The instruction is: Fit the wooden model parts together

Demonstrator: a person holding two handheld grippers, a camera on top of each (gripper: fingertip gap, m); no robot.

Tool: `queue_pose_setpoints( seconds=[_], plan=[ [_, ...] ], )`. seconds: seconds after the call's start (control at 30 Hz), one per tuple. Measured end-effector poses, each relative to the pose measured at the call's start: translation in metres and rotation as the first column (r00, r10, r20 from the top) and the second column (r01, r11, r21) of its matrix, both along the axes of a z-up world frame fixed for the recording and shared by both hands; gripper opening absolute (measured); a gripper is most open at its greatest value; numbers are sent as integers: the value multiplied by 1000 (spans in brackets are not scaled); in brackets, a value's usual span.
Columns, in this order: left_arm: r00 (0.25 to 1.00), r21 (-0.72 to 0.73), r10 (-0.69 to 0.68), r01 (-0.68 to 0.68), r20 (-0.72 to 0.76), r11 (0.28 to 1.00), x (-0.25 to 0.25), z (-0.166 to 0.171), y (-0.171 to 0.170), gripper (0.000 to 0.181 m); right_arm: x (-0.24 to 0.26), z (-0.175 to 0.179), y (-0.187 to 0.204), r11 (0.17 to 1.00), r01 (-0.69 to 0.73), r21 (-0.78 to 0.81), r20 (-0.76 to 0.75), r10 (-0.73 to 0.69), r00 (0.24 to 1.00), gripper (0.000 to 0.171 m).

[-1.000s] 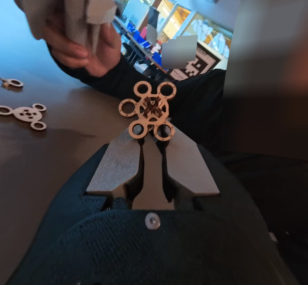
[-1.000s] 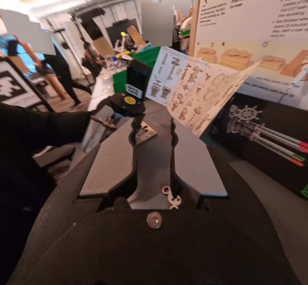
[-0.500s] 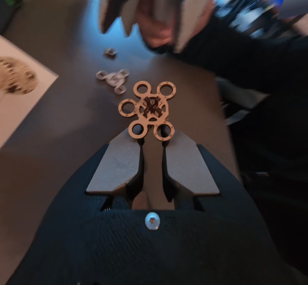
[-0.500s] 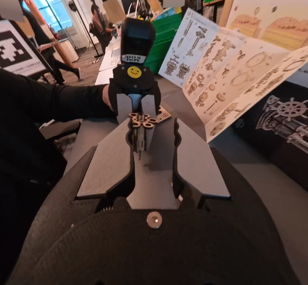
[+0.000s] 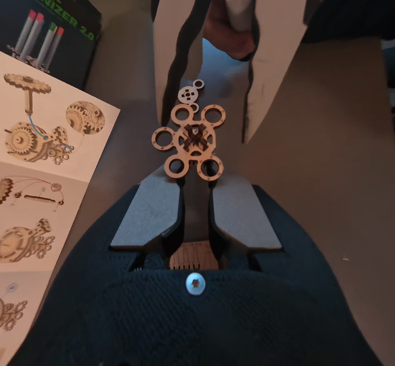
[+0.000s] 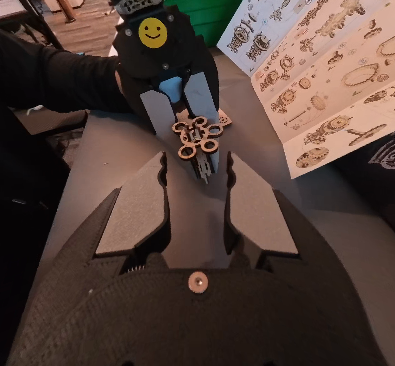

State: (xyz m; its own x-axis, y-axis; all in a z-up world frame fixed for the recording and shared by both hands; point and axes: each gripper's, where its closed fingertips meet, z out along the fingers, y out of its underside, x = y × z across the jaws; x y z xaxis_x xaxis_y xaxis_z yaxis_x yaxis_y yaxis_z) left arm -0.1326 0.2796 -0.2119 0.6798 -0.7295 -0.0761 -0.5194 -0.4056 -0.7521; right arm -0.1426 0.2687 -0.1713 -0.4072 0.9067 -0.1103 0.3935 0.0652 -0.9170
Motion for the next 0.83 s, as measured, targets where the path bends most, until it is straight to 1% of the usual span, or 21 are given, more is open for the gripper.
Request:
queue_pose_setpoints(
  seconds=[0.13,0.2,0.33,0.53,0.57,0.63,0.83],
  plan=[
    [1000,19,1,0,-11,1000,1,0,1,15,-3,-9,3,999,26,47,23,-27,999,43],
    [1000,24,0,1,-10,1000,2,0,1,15,-4,-13,1,998,17,67,37,-20,999,40],
    [1000,47,-9,9,0,999,5,0,2,15,-3,-19,-6,995,-23,95,52,18,998,39],
    [999,33,-5,3,42,999,8,1,2,15,0,-17,-7,989,-37,146,39,32,999,36],
    [998,23,-9,8,56,1000,9,1,1,15,0,-15,-8,988,-42,149,29,38,999,33],
    [996,8,-19,18,82,1000,12,1,-1,16,2,-10,-8,989,-50,139,10,49,999,22],
    [994,-20,-34,36,108,999,16,-1,-4,16,5,-12,-9,989,-66,132,28,63,998,20]
  ],
)
